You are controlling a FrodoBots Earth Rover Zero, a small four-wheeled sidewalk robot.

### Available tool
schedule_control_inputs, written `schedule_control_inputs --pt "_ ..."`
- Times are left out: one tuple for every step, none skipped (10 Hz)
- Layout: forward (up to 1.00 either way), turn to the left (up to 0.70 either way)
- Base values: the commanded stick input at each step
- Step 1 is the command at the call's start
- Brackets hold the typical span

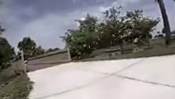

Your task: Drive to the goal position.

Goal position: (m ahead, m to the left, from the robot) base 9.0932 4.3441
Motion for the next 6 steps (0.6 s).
schedule_control_inputs --pt "0.7 0.0" --pt "0.7 0.16" --pt "0.7 0.35" --pt "0.7 0.27" --pt "0.7 0.11" --pt "0.7 0.0"
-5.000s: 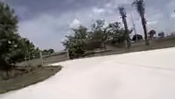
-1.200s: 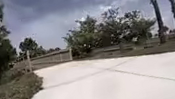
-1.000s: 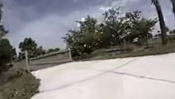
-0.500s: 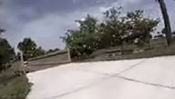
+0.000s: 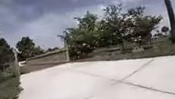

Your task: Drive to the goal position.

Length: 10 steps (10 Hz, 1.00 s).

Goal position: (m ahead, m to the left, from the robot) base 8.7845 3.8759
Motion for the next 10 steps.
schedule_control_inputs --pt "0.7 0.01" --pt "0.7 0.1" --pt "0.7 0.35" --pt "0.7 0.35" --pt "0.7 0.09" --pt "0.7 0.0" --pt "0.7 0.0" --pt "0.7 0.32" --pt "0.7 0.17" --pt "0.7 0.03"
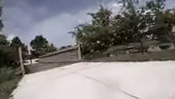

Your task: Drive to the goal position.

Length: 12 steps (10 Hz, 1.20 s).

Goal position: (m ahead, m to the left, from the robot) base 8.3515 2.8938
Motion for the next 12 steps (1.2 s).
schedule_control_inputs --pt "0.7 0.0" --pt "0.7 0.0" --pt "0.7 0.0" --pt "0.7 0.0" --pt "0.7 0.0" --pt "0.7 0.0" --pt "0.7 0.05" --pt "0.7 0.18" --pt "0.7 0.3" --pt "0.7 0.0" --pt "0.7 0.0" --pt "0.7 0.02"
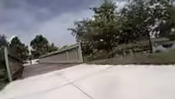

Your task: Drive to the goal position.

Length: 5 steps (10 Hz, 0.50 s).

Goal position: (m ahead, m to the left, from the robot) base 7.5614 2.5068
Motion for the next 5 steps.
schedule_control_inputs --pt "0.7 0.29" --pt "0.7 0.35" --pt "0.7 0.22" --pt "0.7 0.0" --pt "0.7 0.0"
